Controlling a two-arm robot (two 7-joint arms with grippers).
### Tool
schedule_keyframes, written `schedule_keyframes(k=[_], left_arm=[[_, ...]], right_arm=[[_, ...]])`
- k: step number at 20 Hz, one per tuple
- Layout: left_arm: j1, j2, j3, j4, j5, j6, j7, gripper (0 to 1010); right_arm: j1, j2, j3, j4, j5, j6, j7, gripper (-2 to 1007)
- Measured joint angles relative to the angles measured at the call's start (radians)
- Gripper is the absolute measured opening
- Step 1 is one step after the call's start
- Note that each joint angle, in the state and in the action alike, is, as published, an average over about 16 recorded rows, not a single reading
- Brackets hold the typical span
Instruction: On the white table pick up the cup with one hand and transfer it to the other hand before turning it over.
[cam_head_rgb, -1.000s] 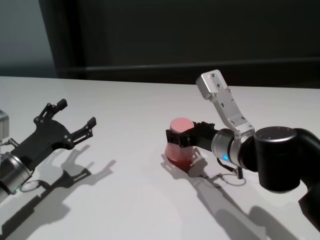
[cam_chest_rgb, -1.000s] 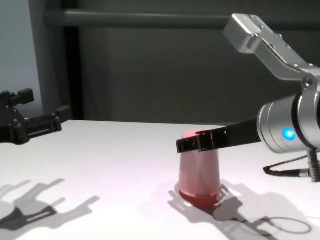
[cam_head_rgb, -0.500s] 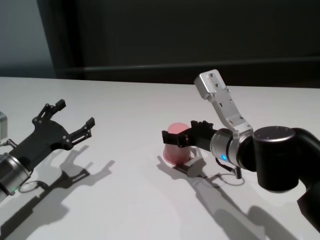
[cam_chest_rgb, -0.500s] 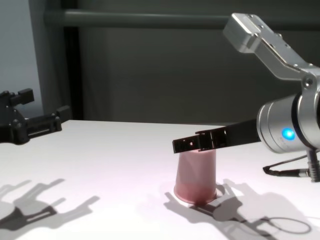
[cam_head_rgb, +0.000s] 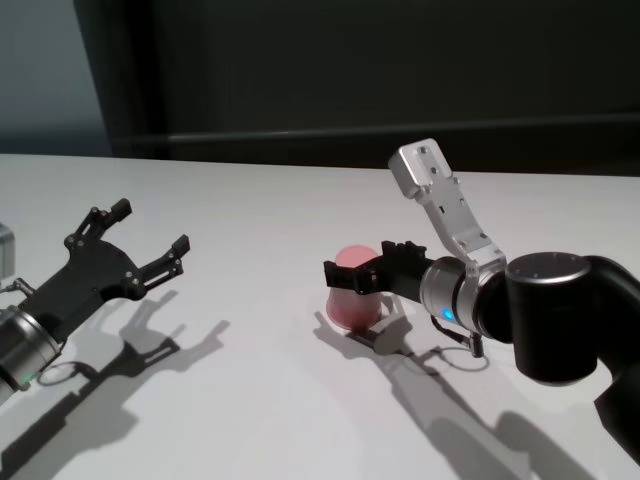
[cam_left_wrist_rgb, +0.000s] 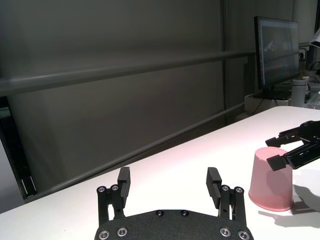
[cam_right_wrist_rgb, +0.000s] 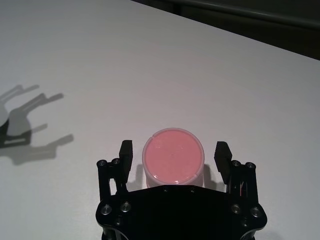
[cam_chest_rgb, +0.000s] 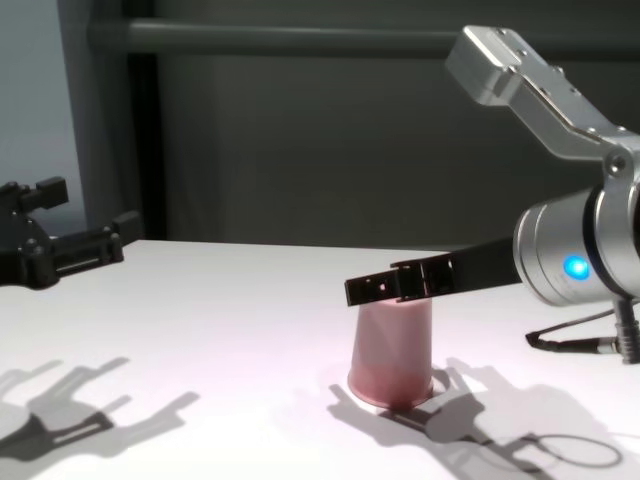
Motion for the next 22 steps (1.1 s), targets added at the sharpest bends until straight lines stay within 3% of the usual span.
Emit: schedule_keyframes(k=[13,17,22], left_arm=[[0.000,0.000,0.000,0.000,0.000,0.000,0.000,1001],[0.000,0.000,0.000,0.000,0.000,0.000,0.000,1001],[0.000,0.000,0.000,0.000,0.000,0.000,0.000,1001]], right_arm=[[0.001,-0.010,0.017,-0.027,-0.034,-0.034,-0.001,1002],[-0.003,-0.011,0.030,-0.049,-0.058,-0.066,0.000,1002],[-0.016,0.000,0.045,-0.074,-0.100,-0.136,0.009,1002]])
